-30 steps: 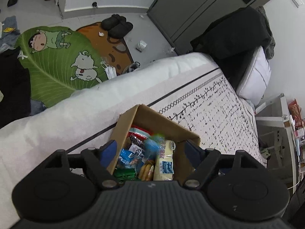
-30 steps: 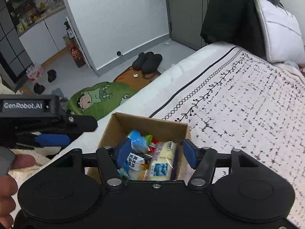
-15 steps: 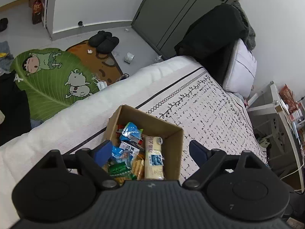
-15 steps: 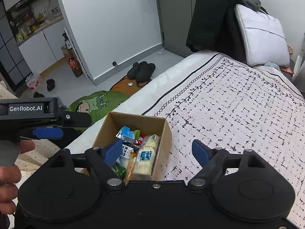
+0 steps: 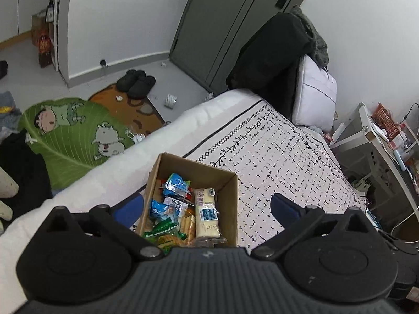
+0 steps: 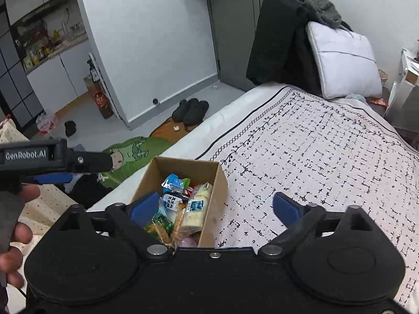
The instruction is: Organize snacks
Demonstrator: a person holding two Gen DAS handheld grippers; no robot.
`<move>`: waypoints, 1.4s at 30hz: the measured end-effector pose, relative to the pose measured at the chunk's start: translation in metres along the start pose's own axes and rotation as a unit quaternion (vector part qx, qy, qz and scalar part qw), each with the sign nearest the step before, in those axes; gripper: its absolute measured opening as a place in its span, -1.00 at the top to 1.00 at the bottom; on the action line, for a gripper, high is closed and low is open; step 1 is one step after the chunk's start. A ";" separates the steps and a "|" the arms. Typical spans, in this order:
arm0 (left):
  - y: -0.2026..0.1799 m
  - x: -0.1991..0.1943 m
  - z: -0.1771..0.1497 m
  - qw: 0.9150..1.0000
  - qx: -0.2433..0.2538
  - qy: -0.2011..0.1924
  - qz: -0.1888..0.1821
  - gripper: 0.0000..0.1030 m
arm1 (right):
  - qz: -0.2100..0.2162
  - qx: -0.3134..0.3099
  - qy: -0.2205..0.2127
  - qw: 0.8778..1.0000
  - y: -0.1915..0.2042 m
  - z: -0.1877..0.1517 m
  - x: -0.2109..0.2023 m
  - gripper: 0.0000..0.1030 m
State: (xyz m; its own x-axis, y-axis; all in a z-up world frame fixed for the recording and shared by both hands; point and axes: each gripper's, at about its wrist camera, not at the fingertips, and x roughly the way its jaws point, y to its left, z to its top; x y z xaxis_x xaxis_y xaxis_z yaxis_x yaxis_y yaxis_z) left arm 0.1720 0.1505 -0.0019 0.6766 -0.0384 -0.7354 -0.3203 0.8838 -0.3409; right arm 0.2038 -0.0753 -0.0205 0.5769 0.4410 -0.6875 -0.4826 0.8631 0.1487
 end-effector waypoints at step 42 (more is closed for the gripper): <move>-0.016 -0.127 -0.101 0.992 0.109 -0.055 0.008 -0.99 | -0.050 0.079 -0.083 0.992 -0.038 -0.103 -0.154 -1.00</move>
State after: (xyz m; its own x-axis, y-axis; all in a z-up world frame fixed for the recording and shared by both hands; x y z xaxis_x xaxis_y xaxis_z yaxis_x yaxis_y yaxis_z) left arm 0.0239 0.0939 0.0380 0.7446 0.0162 -0.6674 -0.1878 0.9644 -0.1861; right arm 0.0654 -0.2013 0.0067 0.7235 0.3745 -0.5799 -0.3155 0.9266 0.2048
